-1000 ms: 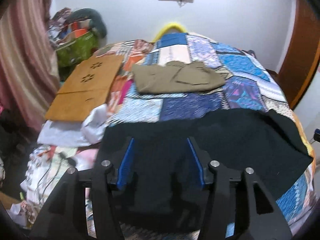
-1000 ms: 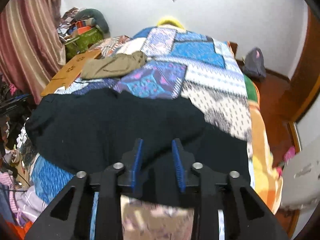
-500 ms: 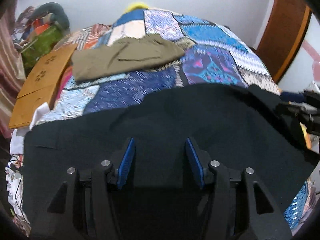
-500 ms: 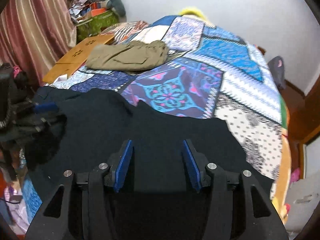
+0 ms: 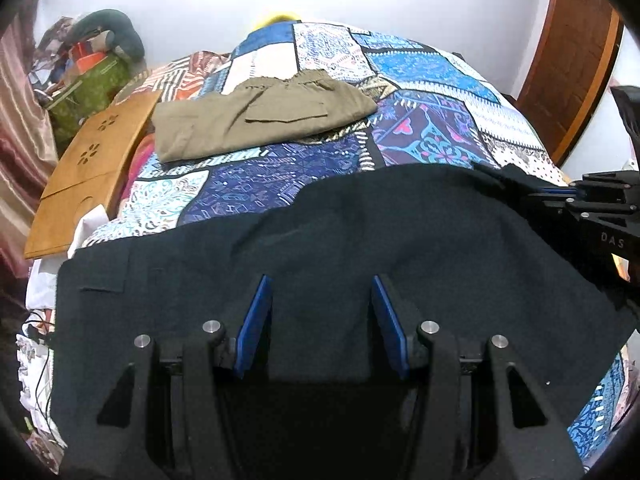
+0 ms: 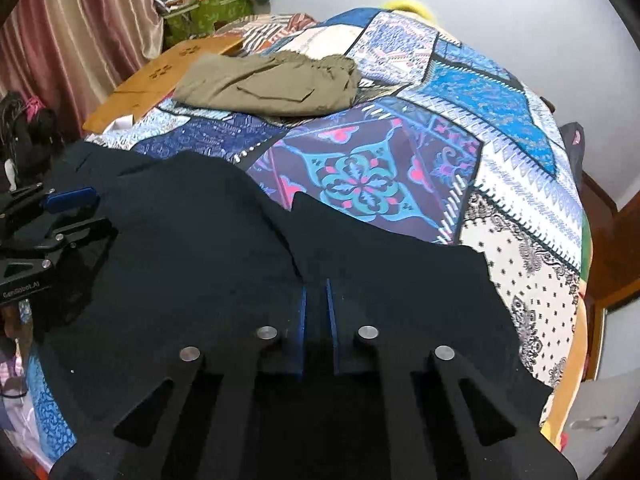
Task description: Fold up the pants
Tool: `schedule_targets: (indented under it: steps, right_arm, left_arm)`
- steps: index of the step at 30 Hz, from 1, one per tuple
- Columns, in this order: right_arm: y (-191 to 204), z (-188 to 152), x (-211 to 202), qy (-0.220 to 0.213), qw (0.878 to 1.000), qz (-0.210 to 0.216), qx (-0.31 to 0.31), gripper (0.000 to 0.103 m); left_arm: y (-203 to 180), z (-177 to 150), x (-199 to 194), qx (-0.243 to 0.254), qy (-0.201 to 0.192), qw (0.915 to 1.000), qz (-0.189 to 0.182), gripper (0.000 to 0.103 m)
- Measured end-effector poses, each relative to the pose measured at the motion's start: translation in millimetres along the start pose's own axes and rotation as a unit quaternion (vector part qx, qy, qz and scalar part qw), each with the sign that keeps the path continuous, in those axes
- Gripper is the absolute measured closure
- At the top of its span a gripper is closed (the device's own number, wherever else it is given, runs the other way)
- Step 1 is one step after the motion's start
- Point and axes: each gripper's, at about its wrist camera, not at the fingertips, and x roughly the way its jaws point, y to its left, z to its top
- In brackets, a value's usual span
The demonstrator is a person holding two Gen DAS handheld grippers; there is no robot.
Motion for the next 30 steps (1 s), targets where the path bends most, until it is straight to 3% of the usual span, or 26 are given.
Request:
schedule_targets:
  steps: [7,12,17,25,30]
  right_arm:
    - [-26.9,-16.2,-57.1,-0.073,0.996,-0.027,0.043,0.097]
    - [-61.8,-54.7,-101.2,-0.107,0.988,-0.052,0.098,0.097]
    - [-95.9,-106.7,-118.7,-0.102,0.98,-0.05,0.165,0.097]
    - [-106.4,-164.7,-123.0,-0.092,0.971,-0.079,0.206,0.097]
    - [-111.9,-181.8,-118.8,-0.09,0.969,-0.07,0.218,0.089]
  left_arm:
    - [-14.0,5.1,-26.9,0.016,-0.023,0.9996,0.007,0.05]
    - [-35.1,12.1,-40.3,0.035,-0.034,0.9988,0.006,0.05]
    - [-60.4,18.2,-42.5,0.058,-0.031,0.9978,-0.009,0.049]
    - [-121.2,34.9,-11.5,0.073,0.036,0.9936,-0.078,0.047]
    - [-156.4,52.7,3.7,0.064,0.04,0.992,-0.101,0.034]
